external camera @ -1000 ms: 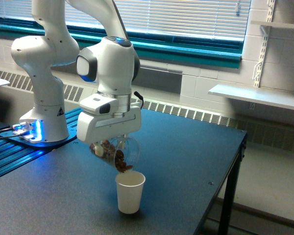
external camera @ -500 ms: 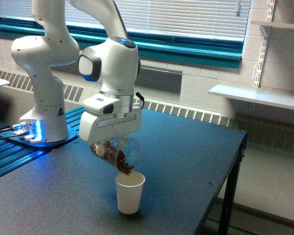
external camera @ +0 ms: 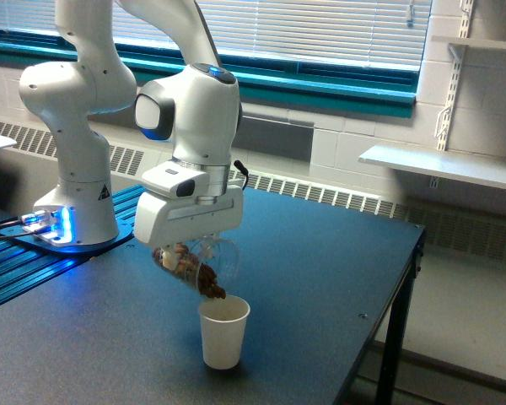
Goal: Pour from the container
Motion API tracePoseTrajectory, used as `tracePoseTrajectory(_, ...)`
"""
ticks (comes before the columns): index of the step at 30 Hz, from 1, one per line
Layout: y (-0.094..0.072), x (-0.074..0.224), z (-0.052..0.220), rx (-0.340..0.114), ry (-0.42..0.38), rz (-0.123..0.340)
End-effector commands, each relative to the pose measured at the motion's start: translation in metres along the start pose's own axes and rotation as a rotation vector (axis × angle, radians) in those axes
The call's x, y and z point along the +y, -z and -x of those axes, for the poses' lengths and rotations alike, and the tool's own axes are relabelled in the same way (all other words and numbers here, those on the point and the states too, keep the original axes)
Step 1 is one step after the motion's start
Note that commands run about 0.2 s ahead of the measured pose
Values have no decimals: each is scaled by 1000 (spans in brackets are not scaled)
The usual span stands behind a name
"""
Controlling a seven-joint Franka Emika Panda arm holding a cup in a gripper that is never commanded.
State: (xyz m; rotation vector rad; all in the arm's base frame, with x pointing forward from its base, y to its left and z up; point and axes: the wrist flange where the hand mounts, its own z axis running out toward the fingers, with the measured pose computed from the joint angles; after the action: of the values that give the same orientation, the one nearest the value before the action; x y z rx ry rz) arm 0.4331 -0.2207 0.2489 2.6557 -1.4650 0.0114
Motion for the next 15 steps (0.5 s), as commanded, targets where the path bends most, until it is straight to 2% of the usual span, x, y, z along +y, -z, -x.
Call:
tracePoseTrajectory(1, 2, 0, -4, 3, 6, 15)
tracePoseTrajectory(15, 6, -5, -4, 6, 41, 26)
